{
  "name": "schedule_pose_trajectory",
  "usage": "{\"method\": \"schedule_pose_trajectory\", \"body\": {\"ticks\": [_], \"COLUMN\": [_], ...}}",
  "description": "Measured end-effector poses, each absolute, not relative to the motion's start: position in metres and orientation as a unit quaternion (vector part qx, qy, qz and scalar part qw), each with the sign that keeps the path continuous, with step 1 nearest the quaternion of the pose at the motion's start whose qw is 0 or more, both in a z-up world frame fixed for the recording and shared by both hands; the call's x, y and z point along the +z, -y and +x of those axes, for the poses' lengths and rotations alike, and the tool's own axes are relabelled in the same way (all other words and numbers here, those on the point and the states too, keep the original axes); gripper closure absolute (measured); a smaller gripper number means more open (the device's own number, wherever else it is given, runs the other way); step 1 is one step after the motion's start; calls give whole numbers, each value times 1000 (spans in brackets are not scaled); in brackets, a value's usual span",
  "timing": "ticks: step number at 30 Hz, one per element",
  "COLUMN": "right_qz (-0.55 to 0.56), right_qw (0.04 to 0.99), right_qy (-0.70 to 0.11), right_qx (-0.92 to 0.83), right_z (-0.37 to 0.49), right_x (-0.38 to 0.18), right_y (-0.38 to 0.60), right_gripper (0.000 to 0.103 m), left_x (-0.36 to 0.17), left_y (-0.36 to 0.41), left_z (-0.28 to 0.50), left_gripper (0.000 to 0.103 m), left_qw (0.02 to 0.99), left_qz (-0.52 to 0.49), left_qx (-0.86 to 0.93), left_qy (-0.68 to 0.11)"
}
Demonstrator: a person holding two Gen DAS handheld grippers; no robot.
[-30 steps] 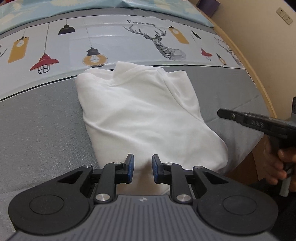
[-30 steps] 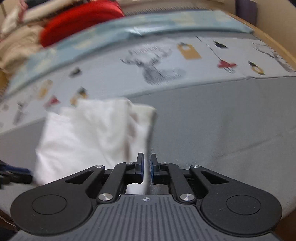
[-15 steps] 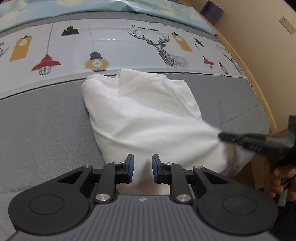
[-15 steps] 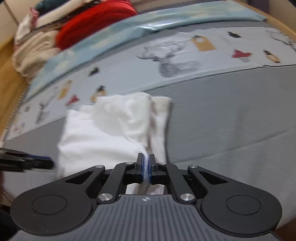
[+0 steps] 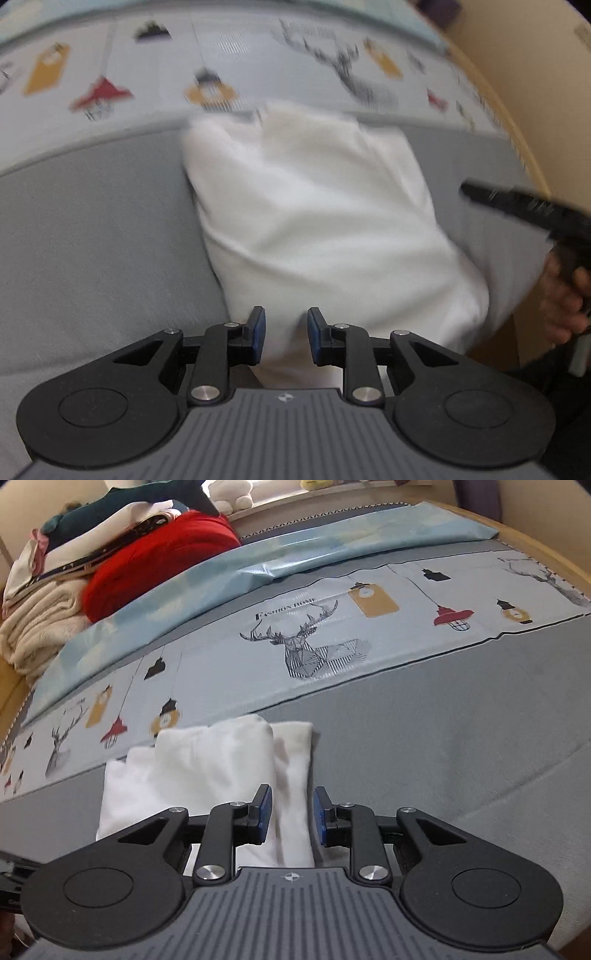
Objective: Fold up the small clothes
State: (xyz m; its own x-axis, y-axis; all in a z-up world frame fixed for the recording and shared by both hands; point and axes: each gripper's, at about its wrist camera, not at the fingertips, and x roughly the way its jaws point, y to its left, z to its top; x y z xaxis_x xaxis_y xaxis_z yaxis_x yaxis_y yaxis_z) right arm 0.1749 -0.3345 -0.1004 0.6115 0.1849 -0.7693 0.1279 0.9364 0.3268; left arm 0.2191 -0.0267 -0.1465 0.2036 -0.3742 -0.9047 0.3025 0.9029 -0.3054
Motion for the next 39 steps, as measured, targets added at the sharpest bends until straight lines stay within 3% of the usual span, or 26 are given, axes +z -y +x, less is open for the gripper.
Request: {"method": "schedule_pose_trajectory", "body": {"ticks": [3, 7, 12, 14, 18, 23, 26, 27, 30, 33, 36, 39], "right_qz": [176, 193, 221, 234, 225, 189, 131, 120, 153, 144, 68, 63], "right_qw": [876, 867, 848, 844, 896, 867, 898, 907, 914, 890, 837, 838], "right_qy": [-448, -460, -482, -483, -383, -451, -407, -392, -375, -411, -524, -522], "right_qx": [17, 8, -5, 11, -13, -95, -101, -92, 11, 137, 143, 146], "right_z": [191, 217, 249, 256, 249, 256, 245, 239, 223, 209, 206, 203], "right_x": [-108, -122, -148, -154, -126, -149, -128, -121, -106, -109, -147, -145], "right_y": [329, 323, 312, 307, 304, 309, 306, 305, 308, 301, 294, 303], "right_gripper": [77, 62, 62, 102, 100, 95, 94, 89, 87, 87, 86, 86], "left_x": [-140, -135, -135, -131, -128, -130, -132, -133, -139, -155, -170, -165], "left_y": [7, -9, -26, -30, -29, -7, 9, 15, 31, 47, 56, 48], "left_z": [223, 224, 228, 228, 230, 230, 230, 230, 230, 230, 229, 235], "left_gripper": [73, 73, 73, 73, 73, 73, 73, 73, 73, 73, 73, 72], "left_qw": [781, 788, 789, 791, 791, 786, 783, 781, 775, 760, 749, 756], "left_qz": [-67, -74, -79, -82, -91, -90, -83, -82, -75, -55, -29, -65], "left_qx": [-204, -195, -185, -185, -191, -212, -228, -233, -242, -234, -215, -202], "left_qy": [-586, -579, -580, -578, -574, -573, -573, -574, -579, -603, -626, -619]}}
